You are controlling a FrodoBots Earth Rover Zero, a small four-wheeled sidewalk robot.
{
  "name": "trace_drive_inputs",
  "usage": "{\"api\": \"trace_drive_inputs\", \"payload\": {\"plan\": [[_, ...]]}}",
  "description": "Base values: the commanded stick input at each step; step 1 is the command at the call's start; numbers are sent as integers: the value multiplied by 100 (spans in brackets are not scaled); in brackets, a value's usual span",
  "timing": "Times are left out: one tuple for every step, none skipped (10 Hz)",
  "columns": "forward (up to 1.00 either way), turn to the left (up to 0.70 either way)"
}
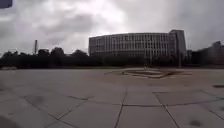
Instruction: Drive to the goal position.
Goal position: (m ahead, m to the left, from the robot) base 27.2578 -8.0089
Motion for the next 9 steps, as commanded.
{"api": "trace_drive_inputs", "payload": {"plan": [[38, 0], [6, 0], [6, 0], [6, 0], [6, 0], [6, 0], [5, 0], [6, 0], [6, 0]]}}
